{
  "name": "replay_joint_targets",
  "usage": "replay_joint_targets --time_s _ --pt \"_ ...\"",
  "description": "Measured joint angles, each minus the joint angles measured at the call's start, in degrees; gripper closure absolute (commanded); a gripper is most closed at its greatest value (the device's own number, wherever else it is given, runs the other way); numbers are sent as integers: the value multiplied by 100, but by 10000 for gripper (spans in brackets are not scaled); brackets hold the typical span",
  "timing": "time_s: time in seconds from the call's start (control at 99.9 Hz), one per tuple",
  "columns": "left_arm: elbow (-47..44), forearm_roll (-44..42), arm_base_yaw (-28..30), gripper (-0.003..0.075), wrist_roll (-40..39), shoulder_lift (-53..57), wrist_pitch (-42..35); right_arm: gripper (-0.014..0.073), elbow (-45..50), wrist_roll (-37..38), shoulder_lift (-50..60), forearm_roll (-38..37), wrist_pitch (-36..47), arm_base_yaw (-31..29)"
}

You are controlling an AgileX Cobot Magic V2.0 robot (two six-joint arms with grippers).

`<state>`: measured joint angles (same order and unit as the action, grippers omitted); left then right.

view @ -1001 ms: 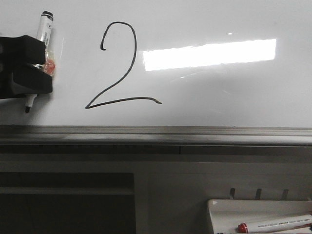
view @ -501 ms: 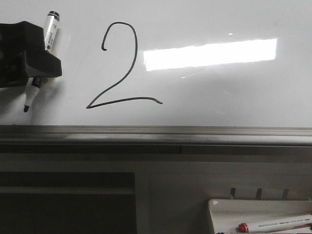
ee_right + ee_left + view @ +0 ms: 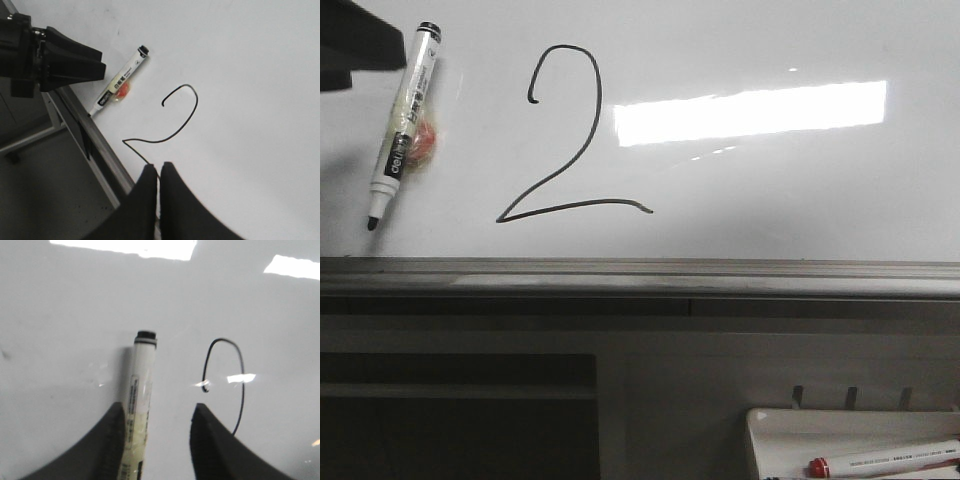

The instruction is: Write number 2 on whiteboard

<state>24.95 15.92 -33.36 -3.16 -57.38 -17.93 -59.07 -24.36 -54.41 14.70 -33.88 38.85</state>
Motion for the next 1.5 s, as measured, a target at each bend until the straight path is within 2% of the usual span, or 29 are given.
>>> replay_joint_targets --time_s 0.03,0.05,0.351,0.601,0.811,1.502 --pt "-11 -53 0 723 0 128 0 657 88 0 97 -4 116 0" --pt "-11 -95 0 743 0 224 10 657 170 0 178 -4 215 0" --pt "-376 -1592 0 741 33 1801 10 657 2276 0 2043 -25 1988 0" --pt "-1011 -2172 0 741 33 2911 73 657 3687 0 3301 -25 2142 0" --pt "-1080 -2359 0 741 41 3159 82 657 3982 0 3599 -25 2090 0" --pt "-1090 -2303 0 741 41 3159 71 657 3993 0 3609 -25 2090 0"
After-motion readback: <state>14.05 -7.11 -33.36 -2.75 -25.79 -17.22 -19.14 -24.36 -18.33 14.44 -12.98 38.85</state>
